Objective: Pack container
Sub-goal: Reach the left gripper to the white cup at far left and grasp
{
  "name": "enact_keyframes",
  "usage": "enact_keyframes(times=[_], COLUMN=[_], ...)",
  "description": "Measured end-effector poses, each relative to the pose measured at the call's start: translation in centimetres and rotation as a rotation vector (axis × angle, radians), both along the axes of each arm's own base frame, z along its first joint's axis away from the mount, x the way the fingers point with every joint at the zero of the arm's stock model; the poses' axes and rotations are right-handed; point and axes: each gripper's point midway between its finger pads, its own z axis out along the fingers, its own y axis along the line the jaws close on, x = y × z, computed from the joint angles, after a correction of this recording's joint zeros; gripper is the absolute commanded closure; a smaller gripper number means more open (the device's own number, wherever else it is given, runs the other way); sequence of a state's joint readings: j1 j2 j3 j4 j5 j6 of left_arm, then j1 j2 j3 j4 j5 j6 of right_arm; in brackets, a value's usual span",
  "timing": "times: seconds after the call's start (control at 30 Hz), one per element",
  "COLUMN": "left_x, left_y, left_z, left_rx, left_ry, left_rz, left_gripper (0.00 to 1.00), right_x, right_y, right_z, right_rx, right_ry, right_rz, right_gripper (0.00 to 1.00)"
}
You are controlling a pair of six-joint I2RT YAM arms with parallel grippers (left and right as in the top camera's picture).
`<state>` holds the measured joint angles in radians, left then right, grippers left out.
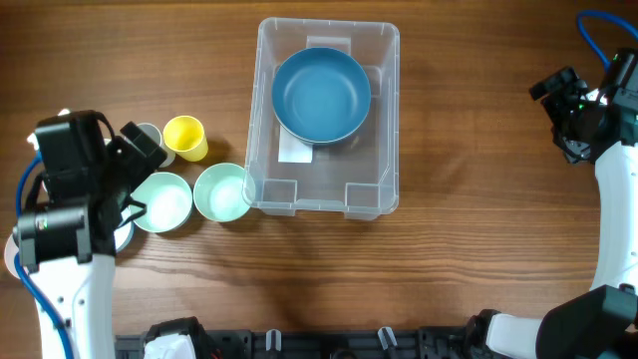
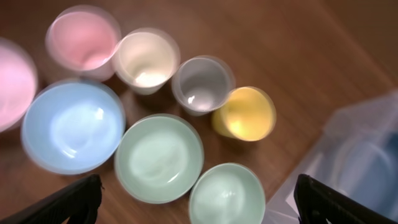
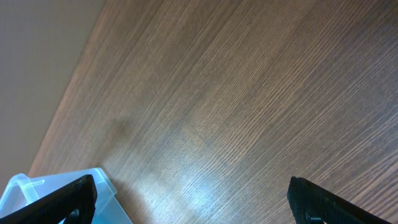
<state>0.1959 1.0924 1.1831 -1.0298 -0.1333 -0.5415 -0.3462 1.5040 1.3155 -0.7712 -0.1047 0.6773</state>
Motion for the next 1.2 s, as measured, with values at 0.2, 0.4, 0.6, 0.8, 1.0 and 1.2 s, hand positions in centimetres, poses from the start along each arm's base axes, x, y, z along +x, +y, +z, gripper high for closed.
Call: enact_keyframes(times=[0.2, 0.4, 0.6, 0.8, 1.0, 1.2], left_x=[-4.6, -8.6, -10.0, -9.9, -10.5, -10.6], left_y=[8.4, 15.0, 18.9, 19.9, 21.7, 22.1], left_z=[-2.9, -4.9, -8.9, -14.7, -16.6, -18.6], left_rx=[-0.11, -0.162, -0.242, -0.37, -0.375, -0.392], left_ry=[0.095, 0.118, 0.179, 0.294, 0.303, 0.348], left_rz=[0.45, 0.746, 0.863, 0.833, 0.818, 0.789], left_gripper=[0.01, 0.05, 0.2, 0.23, 0.2, 0.32], right_x=[0.0, 0.0, 0.0, 0.0, 0.0, 0.0], right_y=[0.0, 0.0, 0.0, 0.0, 0.0, 0.0], right_z=[0.0, 0.0, 0.0, 0.0, 0.0, 0.0], right_rx=[0.0, 0.0, 0.0, 0.0, 0.0, 0.0], right_ry=[0.0, 0.0, 0.0, 0.0, 0.0, 0.0], right_rz=[0.0, 0.0, 0.0, 0.0, 0.0, 0.0], right_gripper=[0.0, 0.01, 0.0, 0.0, 0.0, 0.0])
